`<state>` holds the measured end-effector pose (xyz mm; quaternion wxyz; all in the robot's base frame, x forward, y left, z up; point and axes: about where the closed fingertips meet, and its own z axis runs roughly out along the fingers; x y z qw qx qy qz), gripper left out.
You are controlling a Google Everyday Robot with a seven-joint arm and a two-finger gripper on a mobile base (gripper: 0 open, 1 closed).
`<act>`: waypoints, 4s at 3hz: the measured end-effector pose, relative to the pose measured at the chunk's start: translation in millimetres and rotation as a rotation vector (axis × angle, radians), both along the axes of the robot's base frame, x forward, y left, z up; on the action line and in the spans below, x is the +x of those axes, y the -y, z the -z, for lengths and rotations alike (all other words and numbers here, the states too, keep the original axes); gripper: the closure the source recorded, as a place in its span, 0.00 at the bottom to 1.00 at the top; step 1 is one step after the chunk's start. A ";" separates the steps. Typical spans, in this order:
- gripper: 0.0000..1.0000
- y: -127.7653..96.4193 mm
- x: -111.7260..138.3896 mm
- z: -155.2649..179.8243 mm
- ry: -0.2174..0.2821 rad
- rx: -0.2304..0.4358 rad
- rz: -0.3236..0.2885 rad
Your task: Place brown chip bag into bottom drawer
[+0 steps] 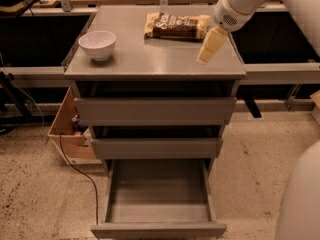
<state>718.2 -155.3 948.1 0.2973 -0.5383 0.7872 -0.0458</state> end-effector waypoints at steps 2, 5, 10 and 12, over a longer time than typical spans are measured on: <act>0.00 -10.6 71.1 37.0 0.058 0.157 0.139; 0.00 -14.8 189.2 23.7 0.260 0.435 0.244; 0.43 -19.0 243.6 77.7 0.228 0.731 0.421; 0.90 -33.5 229.4 67.5 0.218 0.704 0.313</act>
Offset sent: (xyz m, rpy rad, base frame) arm 0.1350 0.0115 -0.0322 0.2647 -0.1419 -0.2007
